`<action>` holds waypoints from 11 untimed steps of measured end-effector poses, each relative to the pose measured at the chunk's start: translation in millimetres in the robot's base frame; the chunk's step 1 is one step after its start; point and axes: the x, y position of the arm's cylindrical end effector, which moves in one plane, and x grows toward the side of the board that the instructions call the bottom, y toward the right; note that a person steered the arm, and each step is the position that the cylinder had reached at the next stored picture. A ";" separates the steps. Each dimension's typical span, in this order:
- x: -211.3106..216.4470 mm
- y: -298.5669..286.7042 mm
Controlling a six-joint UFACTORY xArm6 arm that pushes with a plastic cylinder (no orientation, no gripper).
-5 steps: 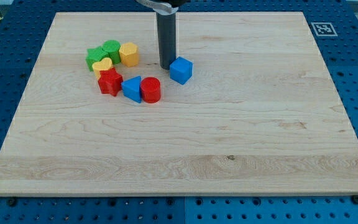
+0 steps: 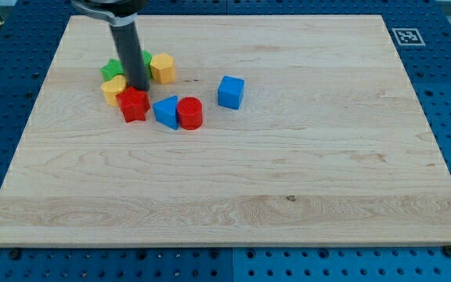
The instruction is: Separate group of blocks
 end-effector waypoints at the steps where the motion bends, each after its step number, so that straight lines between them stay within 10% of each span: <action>1: 0.0 -10.0; 11: 69.0 23.8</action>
